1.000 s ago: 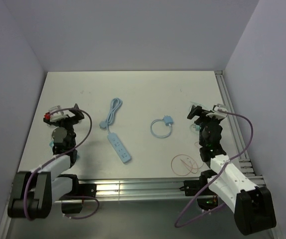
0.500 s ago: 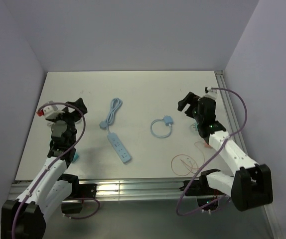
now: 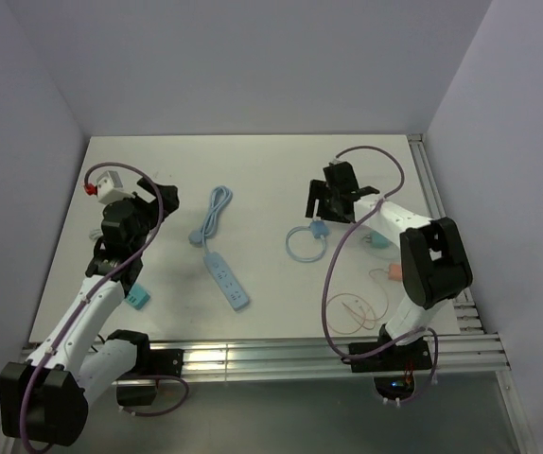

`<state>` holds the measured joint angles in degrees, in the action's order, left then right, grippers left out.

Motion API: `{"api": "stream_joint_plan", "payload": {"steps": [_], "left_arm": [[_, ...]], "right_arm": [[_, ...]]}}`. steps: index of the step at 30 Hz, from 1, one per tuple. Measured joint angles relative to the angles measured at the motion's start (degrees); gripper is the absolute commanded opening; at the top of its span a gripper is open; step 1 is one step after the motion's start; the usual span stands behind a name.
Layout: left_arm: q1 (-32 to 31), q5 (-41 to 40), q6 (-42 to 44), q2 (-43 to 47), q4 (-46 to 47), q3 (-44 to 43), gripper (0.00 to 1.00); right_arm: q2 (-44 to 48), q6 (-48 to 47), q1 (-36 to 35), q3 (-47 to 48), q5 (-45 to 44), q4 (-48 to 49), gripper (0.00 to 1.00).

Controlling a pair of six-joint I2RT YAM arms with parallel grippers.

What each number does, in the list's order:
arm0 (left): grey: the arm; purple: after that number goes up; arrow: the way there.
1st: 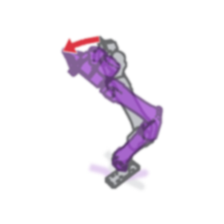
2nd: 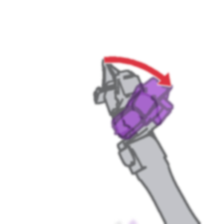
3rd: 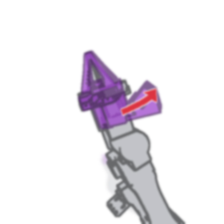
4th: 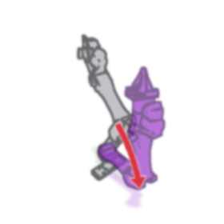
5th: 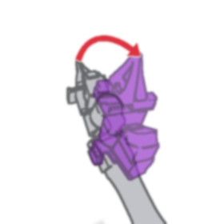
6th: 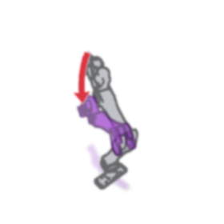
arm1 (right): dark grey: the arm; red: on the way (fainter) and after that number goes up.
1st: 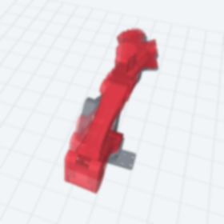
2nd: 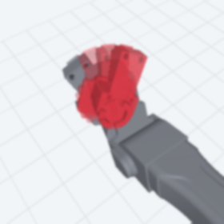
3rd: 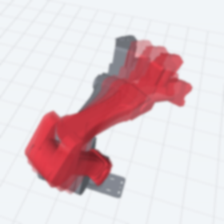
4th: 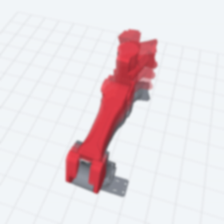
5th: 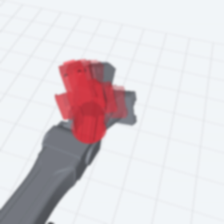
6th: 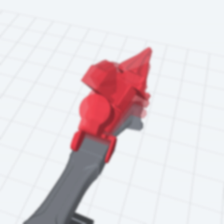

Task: Insert the plug

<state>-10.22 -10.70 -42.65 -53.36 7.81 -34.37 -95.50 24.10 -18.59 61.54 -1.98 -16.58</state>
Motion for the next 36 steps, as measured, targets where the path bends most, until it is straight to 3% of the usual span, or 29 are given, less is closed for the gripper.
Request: {"api": "stream_joint_plan", "payload": {"steps": [8,16,25,27,29,32,36], "left_arm": [[0.0,8.39,0.98,-1.36,1.22,-0.17,0.96],[0.0,18.91,0.98,-7.32,4.96,-0.68,0.92],[-0.92,24.44,1.27,-10.16,6.12,-2.27,0.89],[-1.46,25.03,1.4,-10.38,6.47,-2.58,0.87],[-2.01,25.73,1.53,-10.82,6.54,-3.04,0.83],[-2.89,26.6,1.73,-11.72,6.54,-3.78,0.8],[-4.92,28.46,2.34,-13.73,6.34,-6.03,0.72]], "right_arm": [[-2.73,-2.82,-0.28,0.28,-1.27,-4.26,0.68],[-5.38,-3.13,-0.28,1.44,0.7,-3.93,0.66],[-8.07,-3.93,-0.55,1.81,2.95,-4.15,0.55],[-8.07,-4.0,-0.59,1.81,3.87,-3.98,0.49],[-8.07,-4.0,-0.7,1.77,4.42,-3.96,0.33],[-8.07,-3.98,-0.81,1.73,4.68,-3.74,0.19],[-7.43,-4.04,-1.07,0.79,4.76,-2.64,0.1]]}}
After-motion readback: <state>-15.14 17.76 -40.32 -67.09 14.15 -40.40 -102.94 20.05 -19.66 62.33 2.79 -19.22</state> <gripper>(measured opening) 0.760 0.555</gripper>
